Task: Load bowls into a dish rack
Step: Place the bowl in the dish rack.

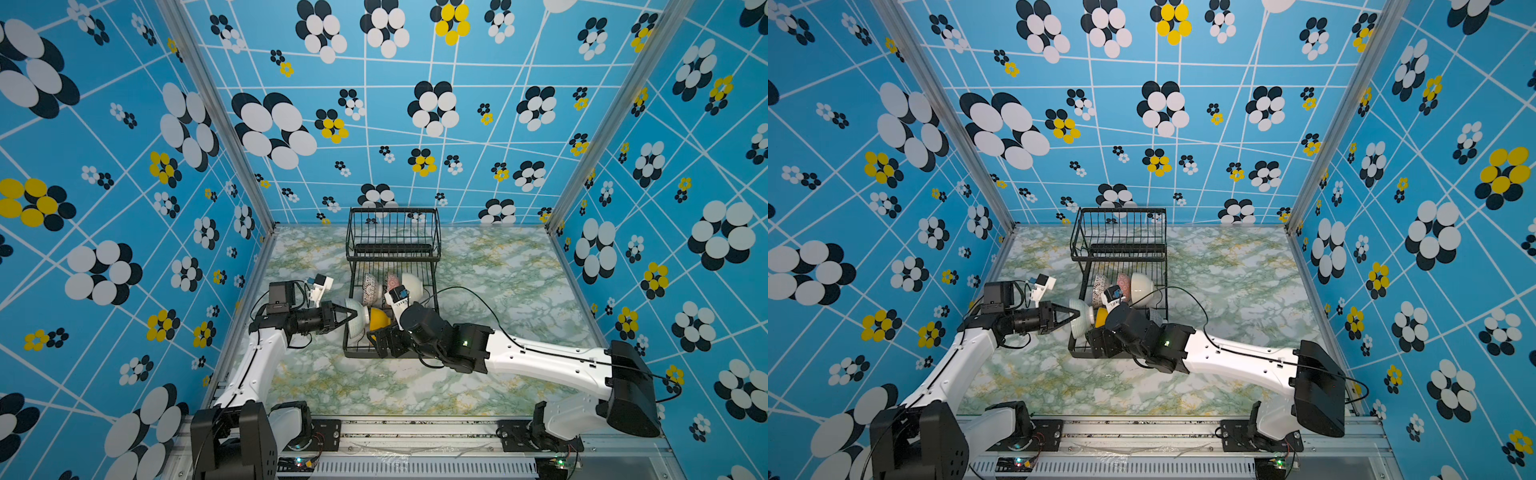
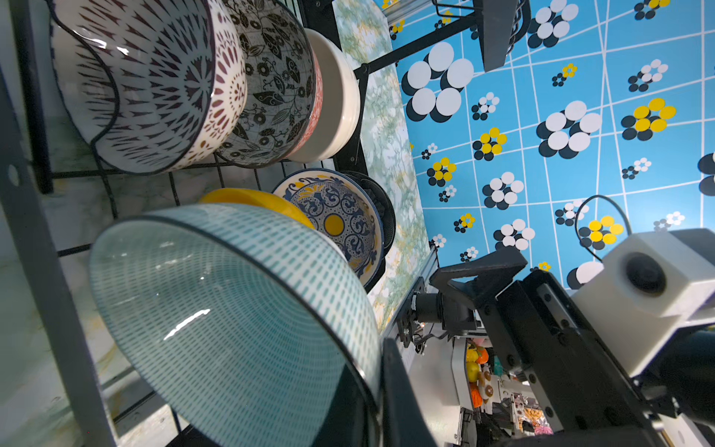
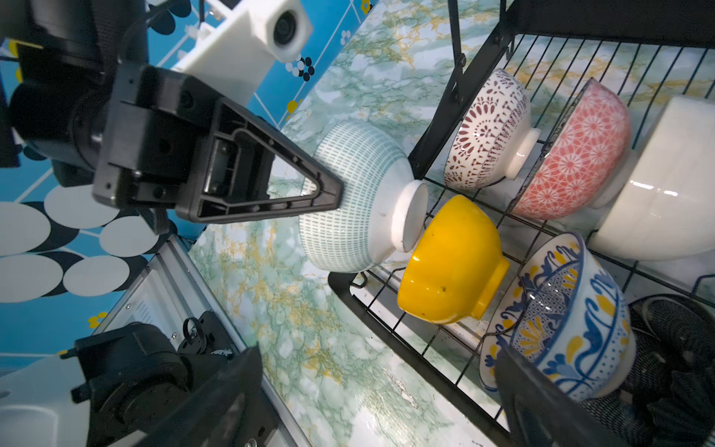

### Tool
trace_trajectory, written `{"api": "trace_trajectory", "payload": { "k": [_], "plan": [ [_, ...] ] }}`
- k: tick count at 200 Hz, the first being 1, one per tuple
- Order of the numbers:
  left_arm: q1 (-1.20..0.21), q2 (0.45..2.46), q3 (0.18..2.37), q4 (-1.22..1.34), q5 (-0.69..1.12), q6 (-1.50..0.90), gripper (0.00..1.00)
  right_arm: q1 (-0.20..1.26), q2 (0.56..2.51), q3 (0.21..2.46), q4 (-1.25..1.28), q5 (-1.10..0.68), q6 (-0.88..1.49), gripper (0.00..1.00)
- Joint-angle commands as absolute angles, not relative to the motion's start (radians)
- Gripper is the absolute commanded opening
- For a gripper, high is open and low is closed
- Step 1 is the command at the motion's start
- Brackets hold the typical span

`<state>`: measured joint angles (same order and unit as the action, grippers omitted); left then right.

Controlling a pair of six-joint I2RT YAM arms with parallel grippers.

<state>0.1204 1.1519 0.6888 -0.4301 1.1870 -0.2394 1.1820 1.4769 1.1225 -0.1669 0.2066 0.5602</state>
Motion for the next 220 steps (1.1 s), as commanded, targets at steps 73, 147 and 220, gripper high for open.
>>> {"api": "trace_trajectory", "payload": {
  "k": [73,147,220],
  "plan": [
    [0.125,1.394,0.897,-0.784,1.309,0.254,0.0,1.113,1.517,1.191,-0.156,0.026,0.524,0.98],
    [0.131,1.393,0.862,-0.746,1.228,0.25,0.0,1.107,1.509,1.225,-0.203,-0.012,0.499,0.98],
    [0.13,1.455,0.884,-0.777,1.152,0.319,0.0,1.107,1.533,1.284,-0.241,-0.031,0.471,0.97]
  ]
}}
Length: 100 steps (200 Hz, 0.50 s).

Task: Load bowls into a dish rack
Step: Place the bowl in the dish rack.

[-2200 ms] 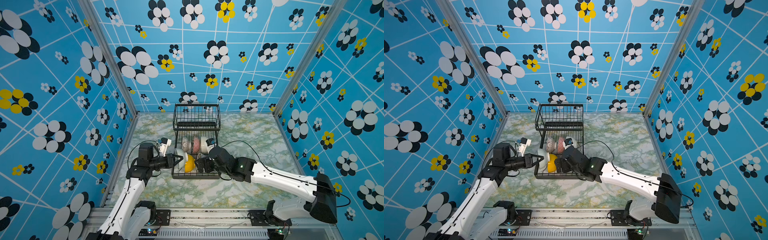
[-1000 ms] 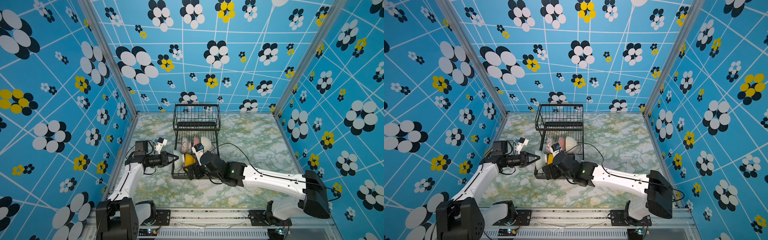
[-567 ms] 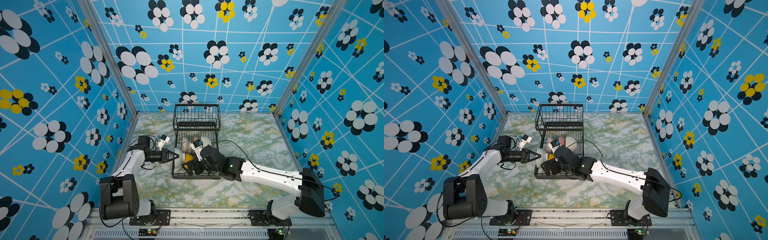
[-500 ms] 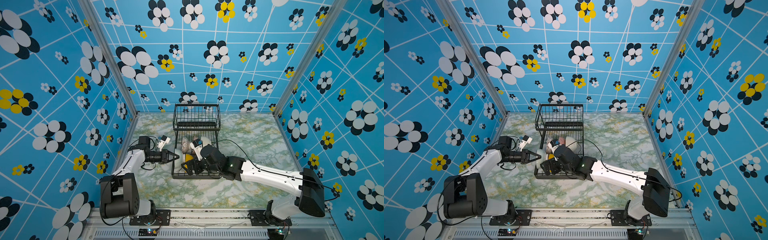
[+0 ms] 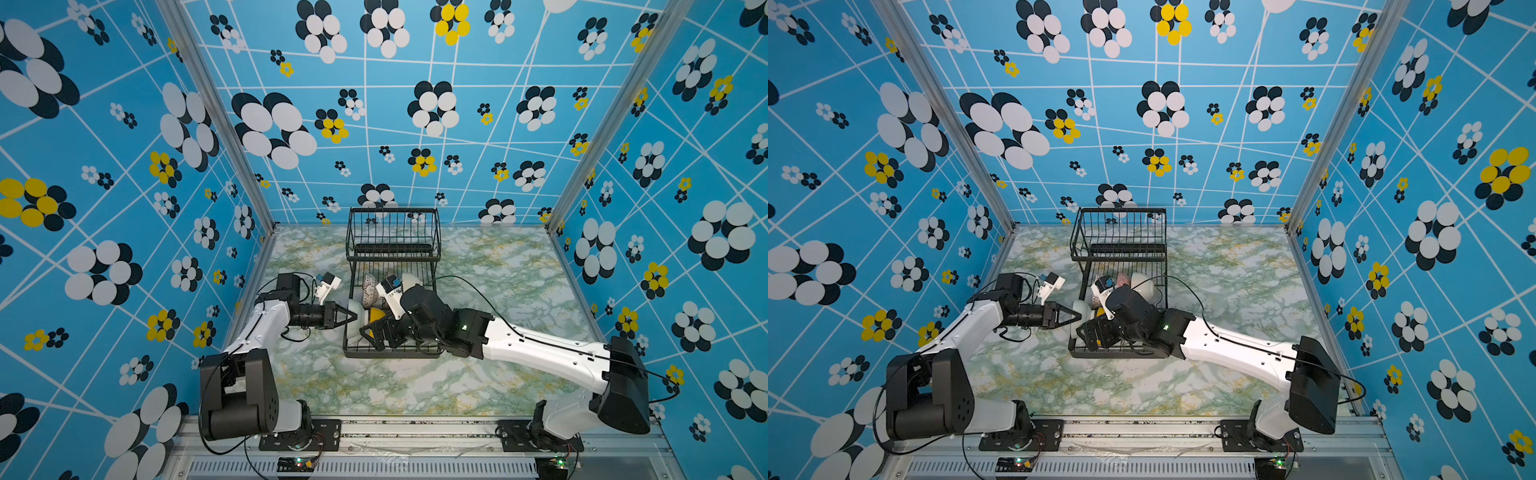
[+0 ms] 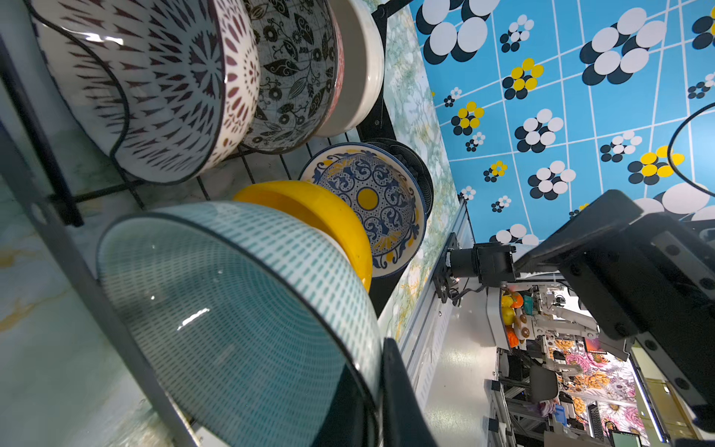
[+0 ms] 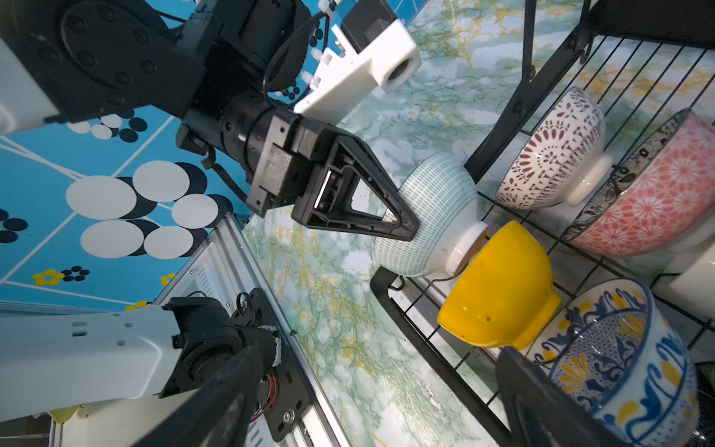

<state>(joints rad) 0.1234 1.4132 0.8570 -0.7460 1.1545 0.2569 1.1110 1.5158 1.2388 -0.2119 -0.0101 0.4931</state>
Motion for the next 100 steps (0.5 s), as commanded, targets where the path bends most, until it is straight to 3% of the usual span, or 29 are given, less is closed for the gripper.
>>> {"api": "trace_trajectory", "payload": {
  "k": [1,100],
  "plan": [
    [0.13,1.457,0.884,-0.776,1.151,0.32,0.0,1.107,1.533,1.286,-0.242,-0.032,0.471,0.97],
    [0.046,1.582,0.948,-0.857,1.061,0.428,0.0,1.108,1.541,1.314,-0.261,-0.025,0.465,0.97]
  ]
}}
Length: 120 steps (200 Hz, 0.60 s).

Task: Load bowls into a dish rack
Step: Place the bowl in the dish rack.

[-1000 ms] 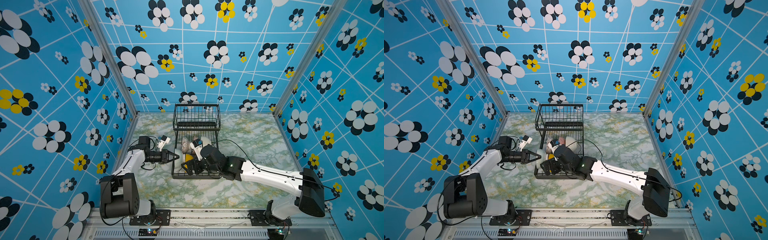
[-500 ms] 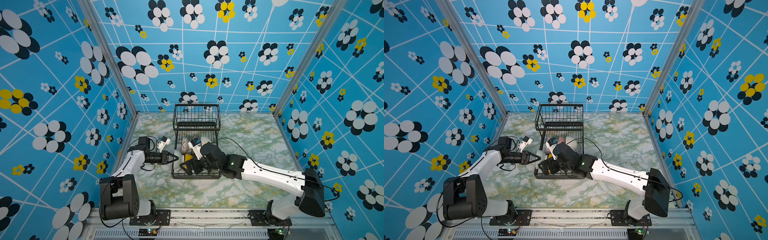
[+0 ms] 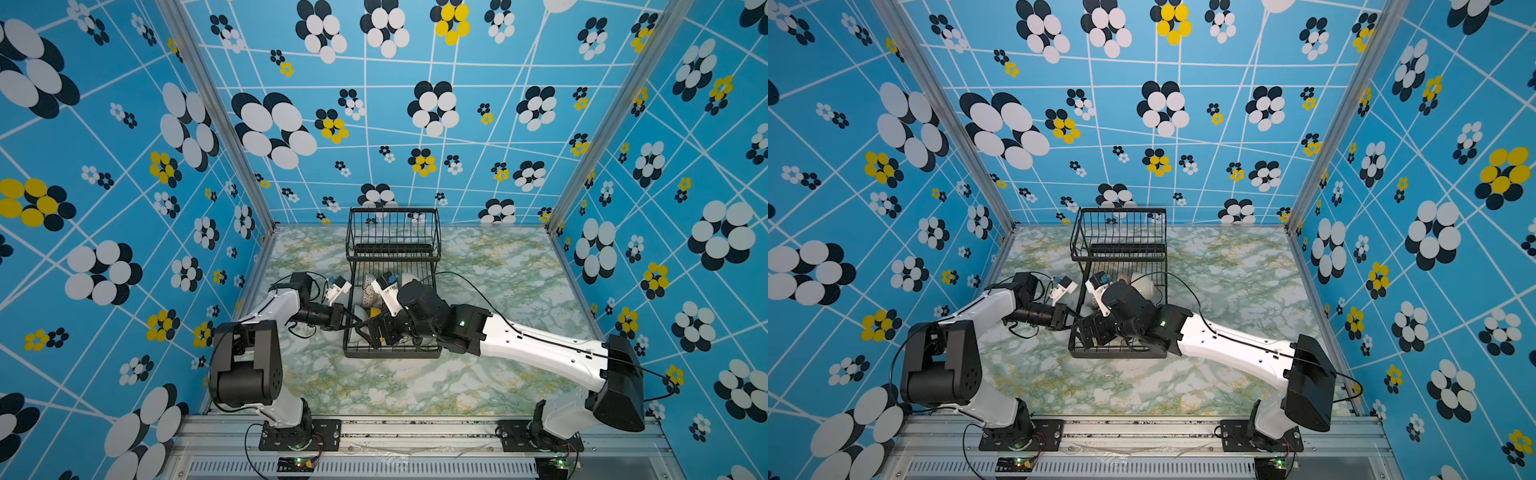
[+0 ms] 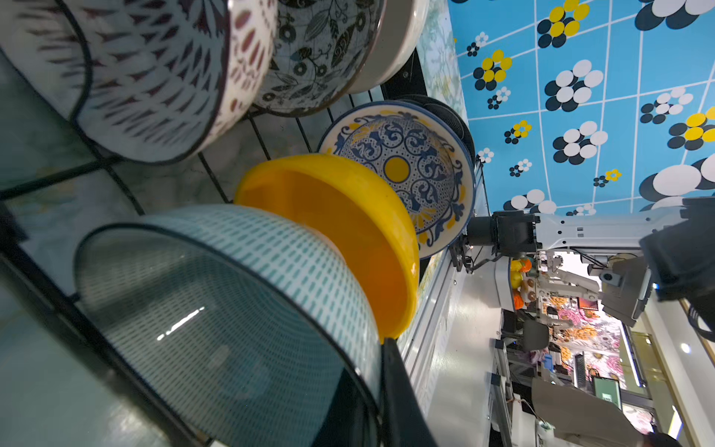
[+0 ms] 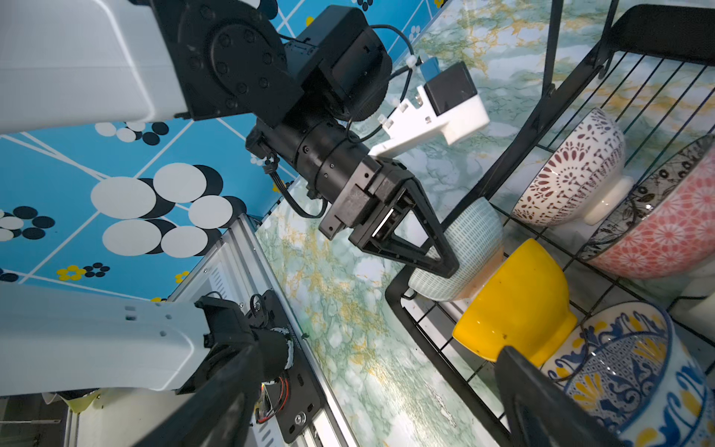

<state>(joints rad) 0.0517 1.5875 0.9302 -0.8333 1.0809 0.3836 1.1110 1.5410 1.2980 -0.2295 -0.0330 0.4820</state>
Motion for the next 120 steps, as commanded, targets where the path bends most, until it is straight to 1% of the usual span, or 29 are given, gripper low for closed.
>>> {"api": "trace_trajectory", "payload": {
  "k": [1,21,55,69,103,120],
  "plan": [
    [0.045,1.58,0.948,-0.856,1.063,0.428,0.0,1.108,1.541,1.315,-0.261,-0.026,0.465,0.97],
    [0.057,1.55,0.93,-0.83,1.07,0.412,0.0,1.106,1.543,1.316,-0.264,-0.022,0.469,0.97],
    [0.055,1.569,0.938,-0.842,1.041,0.409,0.0,1.109,1.548,1.332,-0.269,-0.031,0.472,0.97],
    [0.051,1.56,0.935,-0.836,1.034,0.405,0.06,1.108,1.549,1.335,-0.276,-0.031,0.467,0.97],
    [0.048,1.548,0.934,-0.83,0.993,0.39,0.07,1.114,1.538,1.333,-0.297,-0.017,0.461,0.97],
    [0.046,1.542,0.933,-0.828,0.966,0.386,0.09,1.115,1.531,1.321,-0.297,-0.01,0.462,0.97]
  ]
}}
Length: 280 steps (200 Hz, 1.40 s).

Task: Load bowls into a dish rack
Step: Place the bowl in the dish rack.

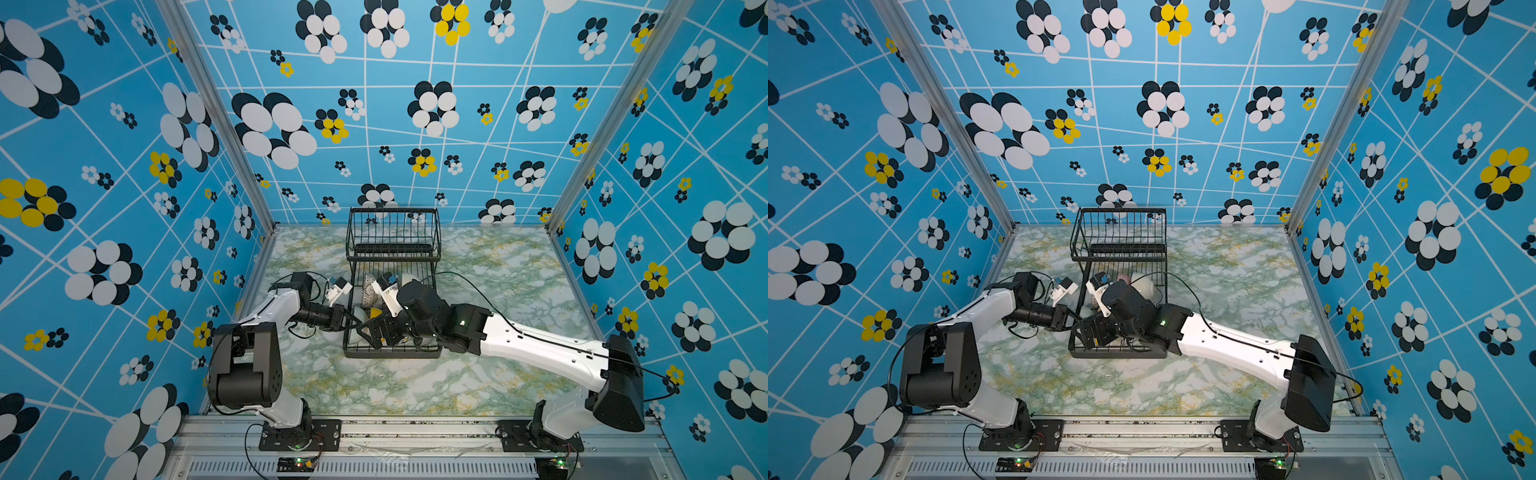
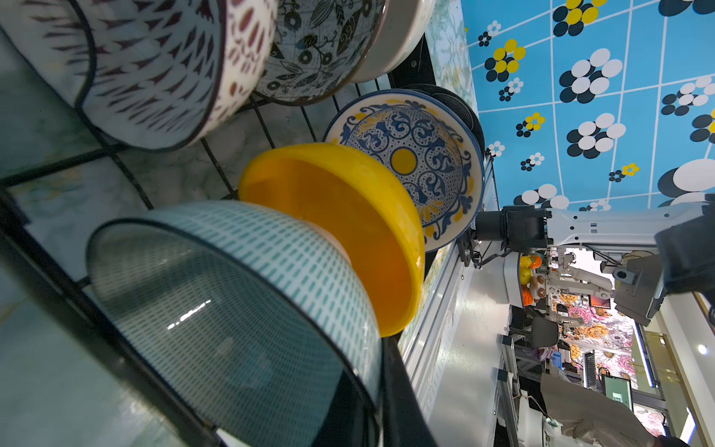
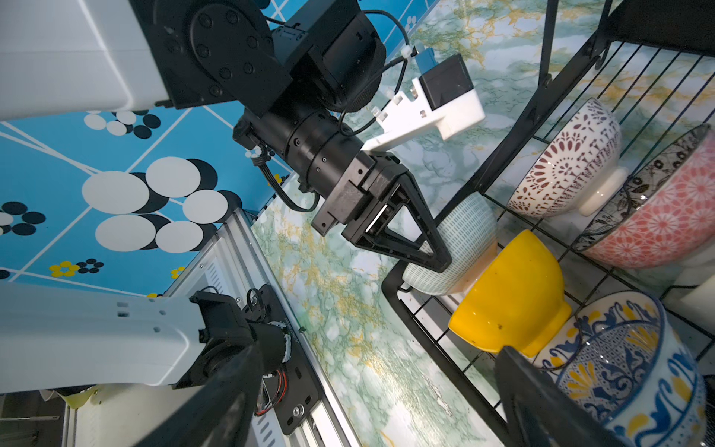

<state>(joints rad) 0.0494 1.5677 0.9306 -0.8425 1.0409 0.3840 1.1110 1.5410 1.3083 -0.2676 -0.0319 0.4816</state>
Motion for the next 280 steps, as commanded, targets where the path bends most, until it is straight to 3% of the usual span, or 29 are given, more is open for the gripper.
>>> {"api": "trace_trajectory", "payload": {
  "k": [1,65,228,280],
  "plan": [
    [0.045,1.54,0.934,-0.827,0.966,0.385,0.1,1.114,1.531,1.321,-0.297,-0.01,0.463,0.97],
    [0.036,1.46,0.911,-0.796,0.887,0.347,0.22,1.116,1.526,1.331,-0.319,0.001,0.457,0.97],
    [0.039,1.383,0.908,-0.765,0.773,0.328,0.31,1.125,1.526,1.337,-0.322,0.017,0.479,0.97],
    [0.055,1.357,0.906,-0.756,0.778,0.325,0.34,1.12,1.535,1.348,-0.393,0.104,0.498,0.96]
  ]
}}
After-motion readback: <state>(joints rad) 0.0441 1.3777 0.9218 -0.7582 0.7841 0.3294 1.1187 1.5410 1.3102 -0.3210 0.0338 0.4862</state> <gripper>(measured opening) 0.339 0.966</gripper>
